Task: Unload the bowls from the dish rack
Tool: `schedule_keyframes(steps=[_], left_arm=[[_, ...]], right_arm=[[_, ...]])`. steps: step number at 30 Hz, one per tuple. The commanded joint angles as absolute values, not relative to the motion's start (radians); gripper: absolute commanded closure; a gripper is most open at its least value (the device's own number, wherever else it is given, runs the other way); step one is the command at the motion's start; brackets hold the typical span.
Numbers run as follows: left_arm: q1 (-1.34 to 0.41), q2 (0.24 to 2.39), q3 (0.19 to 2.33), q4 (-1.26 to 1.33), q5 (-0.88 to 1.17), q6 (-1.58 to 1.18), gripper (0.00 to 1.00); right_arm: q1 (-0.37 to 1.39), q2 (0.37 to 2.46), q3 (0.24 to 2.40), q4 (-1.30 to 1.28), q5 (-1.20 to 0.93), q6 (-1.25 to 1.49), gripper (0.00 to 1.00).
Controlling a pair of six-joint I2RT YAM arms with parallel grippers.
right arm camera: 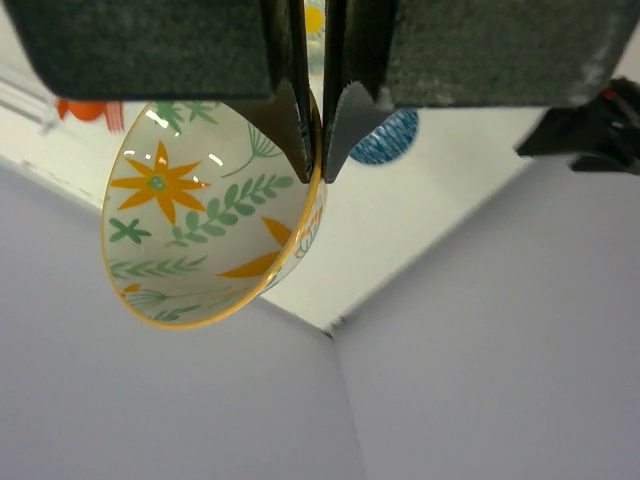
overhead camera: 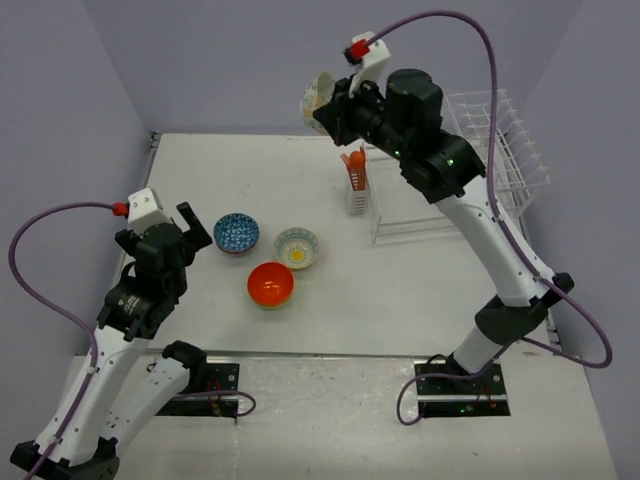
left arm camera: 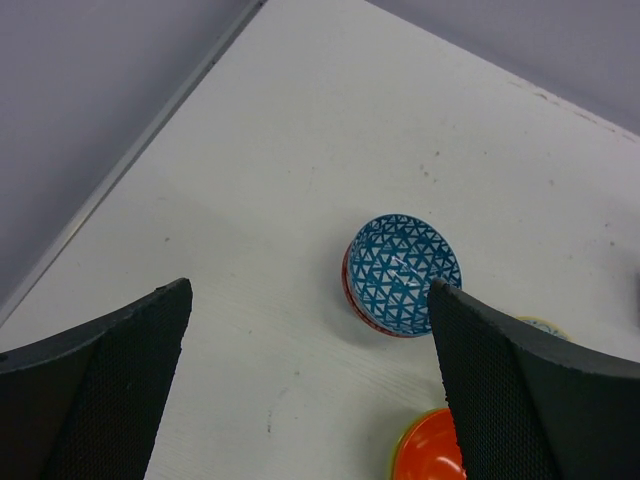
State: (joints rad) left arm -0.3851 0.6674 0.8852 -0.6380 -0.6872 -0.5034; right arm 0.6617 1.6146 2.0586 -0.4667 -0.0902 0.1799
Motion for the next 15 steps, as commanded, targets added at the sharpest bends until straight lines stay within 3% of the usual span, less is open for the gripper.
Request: schedule_keyframes(steps=[1, 3, 15], left_arm=[[-0.361, 0.635, 0.907, -0.653, -0.773, -0.548, 0.0], [-0.36, 0.624, 0.91, -0.663, -0.79, -0.552, 0.0], [-0.357, 0.612, 0.92, -0.69, -0.83, -0.569, 0.0]], right_arm=[[0.753, 1.787, 2.31, -0.952, 0.242, -0.08, 1.0], [0.81, 1.899, 2.371, -1.096, 0.336, -0.063, 1.0], [1.04, 2.104, 2.302, -1.143, 0.449, -0.15, 1.0]])
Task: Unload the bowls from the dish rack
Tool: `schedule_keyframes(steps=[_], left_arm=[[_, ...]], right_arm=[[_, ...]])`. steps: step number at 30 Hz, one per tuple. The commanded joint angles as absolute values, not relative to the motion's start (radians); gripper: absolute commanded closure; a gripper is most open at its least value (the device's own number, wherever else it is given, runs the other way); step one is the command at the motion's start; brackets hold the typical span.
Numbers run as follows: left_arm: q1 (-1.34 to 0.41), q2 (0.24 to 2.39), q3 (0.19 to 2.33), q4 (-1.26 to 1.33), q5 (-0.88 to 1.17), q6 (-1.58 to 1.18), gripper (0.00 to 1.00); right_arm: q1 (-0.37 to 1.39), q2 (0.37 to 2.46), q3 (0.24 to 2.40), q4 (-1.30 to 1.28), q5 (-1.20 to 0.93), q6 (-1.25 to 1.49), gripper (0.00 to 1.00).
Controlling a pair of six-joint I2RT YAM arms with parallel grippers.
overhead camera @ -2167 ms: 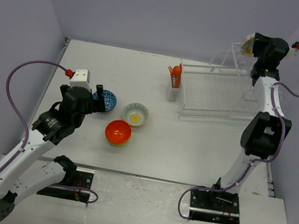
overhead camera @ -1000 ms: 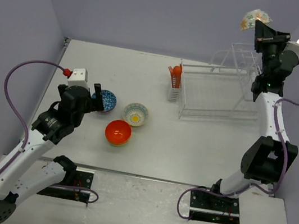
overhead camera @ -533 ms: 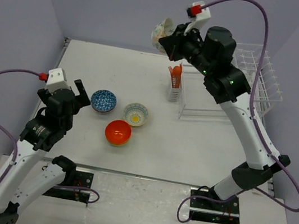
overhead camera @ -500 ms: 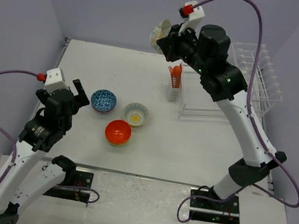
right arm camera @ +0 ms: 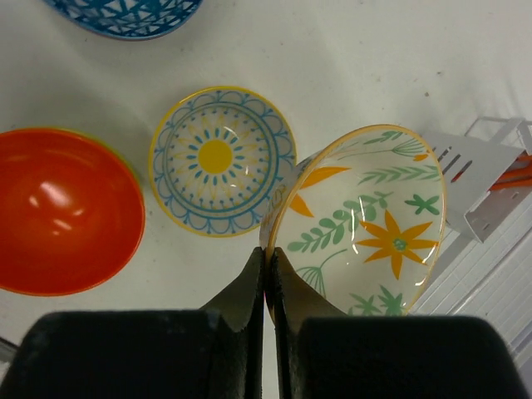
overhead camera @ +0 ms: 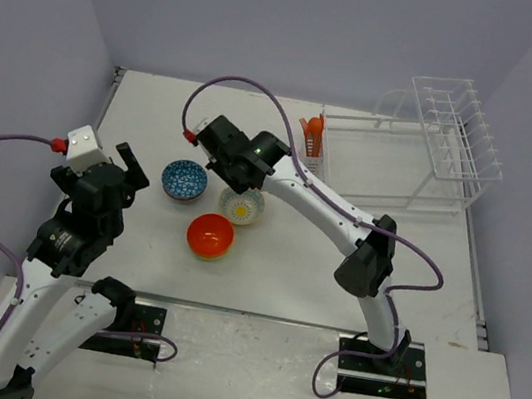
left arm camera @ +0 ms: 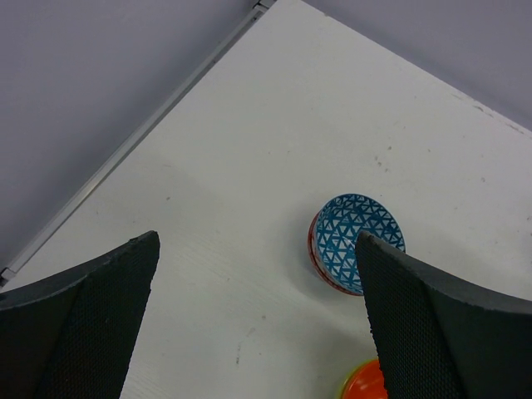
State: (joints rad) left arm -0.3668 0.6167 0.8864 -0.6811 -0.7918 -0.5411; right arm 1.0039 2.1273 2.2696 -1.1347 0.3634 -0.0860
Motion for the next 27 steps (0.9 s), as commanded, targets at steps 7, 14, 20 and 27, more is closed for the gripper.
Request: schedule_keyframes(steps=[7, 14, 20, 27], left_arm=[[-0.359, 0.589, 0.917, -0.686, -0.825, -0.568, 0.0], [-0.357, 0.592, 0.916, -0.681, -0.815, -0.56, 0.0], [-0.359, 0.588, 0.913, -0.675, -0.805, -0.557, 0.0], [-0.359, 0.584, 0.911, -0.67, -0.798, -0.551, 0.0]], right_arm=[[1.095, 2.169, 2.258, -1.091, 0.483, -0.153, 1.0], [1.123, 2.206, 2.227, -1.023, 0.479, -0.146, 1.0], [1.123, 2.237, 2.21, -1.005, 0.473, -0.134, 1.0], [1.124, 2.246, 2.18, -0.989, 0.453, -0.121, 0.97]])
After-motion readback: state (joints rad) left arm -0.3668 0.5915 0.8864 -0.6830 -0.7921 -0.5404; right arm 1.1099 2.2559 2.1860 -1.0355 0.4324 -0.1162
